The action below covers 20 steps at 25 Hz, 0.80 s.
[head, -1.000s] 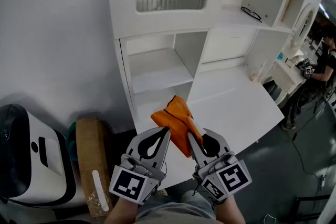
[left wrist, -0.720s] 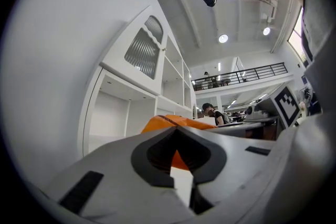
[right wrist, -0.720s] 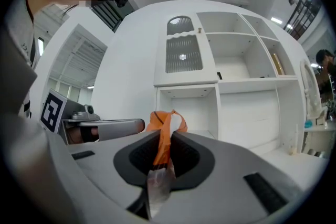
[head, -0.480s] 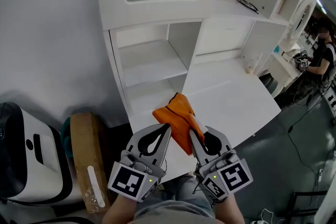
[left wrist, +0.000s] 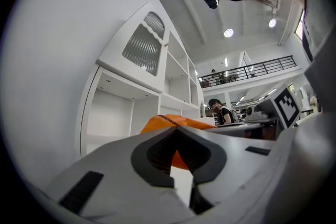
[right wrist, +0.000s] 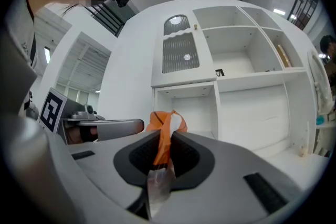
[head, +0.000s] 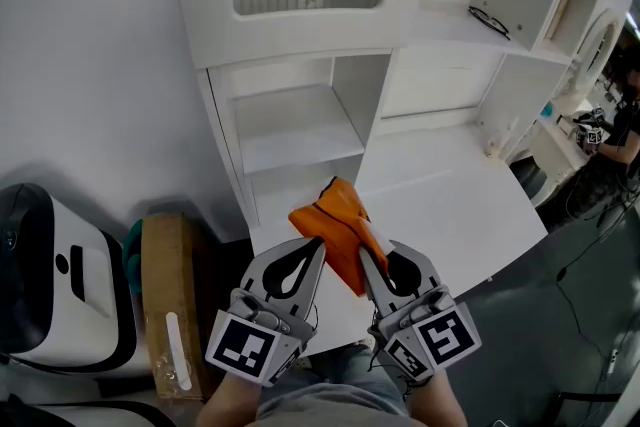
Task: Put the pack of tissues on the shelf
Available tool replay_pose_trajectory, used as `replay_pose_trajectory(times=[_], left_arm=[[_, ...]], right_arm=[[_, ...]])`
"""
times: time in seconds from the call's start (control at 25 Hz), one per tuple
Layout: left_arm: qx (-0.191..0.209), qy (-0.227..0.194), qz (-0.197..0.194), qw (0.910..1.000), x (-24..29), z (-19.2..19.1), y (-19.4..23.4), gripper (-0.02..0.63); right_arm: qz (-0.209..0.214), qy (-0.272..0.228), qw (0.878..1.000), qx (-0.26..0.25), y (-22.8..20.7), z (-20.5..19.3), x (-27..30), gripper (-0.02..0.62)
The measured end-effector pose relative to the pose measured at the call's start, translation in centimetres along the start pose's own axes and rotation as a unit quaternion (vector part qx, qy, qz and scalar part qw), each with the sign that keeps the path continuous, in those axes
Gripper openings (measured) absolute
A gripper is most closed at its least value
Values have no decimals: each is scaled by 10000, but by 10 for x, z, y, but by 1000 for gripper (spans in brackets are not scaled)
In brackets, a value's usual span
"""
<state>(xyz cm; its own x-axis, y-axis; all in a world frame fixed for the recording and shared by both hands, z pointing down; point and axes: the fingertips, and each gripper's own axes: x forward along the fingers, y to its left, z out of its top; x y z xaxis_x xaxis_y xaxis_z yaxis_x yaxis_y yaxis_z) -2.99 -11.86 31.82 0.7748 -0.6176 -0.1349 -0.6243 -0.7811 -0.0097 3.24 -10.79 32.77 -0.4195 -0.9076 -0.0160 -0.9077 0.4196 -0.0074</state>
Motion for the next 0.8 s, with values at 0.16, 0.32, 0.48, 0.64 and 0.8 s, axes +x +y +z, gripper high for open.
replay_pose_trajectory(times=[0.16, 0.32, 0.48, 0.64, 0.8], left_arm=[[-8, 66, 201, 9998, 24, 1, -4, 31], [-30, 55, 393, 9992, 36, 1, 1, 31], [-95, 175, 562, 9982, 46, -4, 5, 31], [0, 52, 795, 9968, 52, -2, 14, 31], [29, 50, 1022, 9947, 56, -3, 22, 31]], right_arm=[[181, 11, 9998, 64, -26, 7, 5, 49], [348, 49, 9993, 88, -39, 7, 14, 49], [522, 77, 9986, 98, -49, 6, 24, 49], [701, 65, 9975, 105, -57, 8, 36, 49], [909, 71, 9958, 114, -61, 7, 46, 49]])
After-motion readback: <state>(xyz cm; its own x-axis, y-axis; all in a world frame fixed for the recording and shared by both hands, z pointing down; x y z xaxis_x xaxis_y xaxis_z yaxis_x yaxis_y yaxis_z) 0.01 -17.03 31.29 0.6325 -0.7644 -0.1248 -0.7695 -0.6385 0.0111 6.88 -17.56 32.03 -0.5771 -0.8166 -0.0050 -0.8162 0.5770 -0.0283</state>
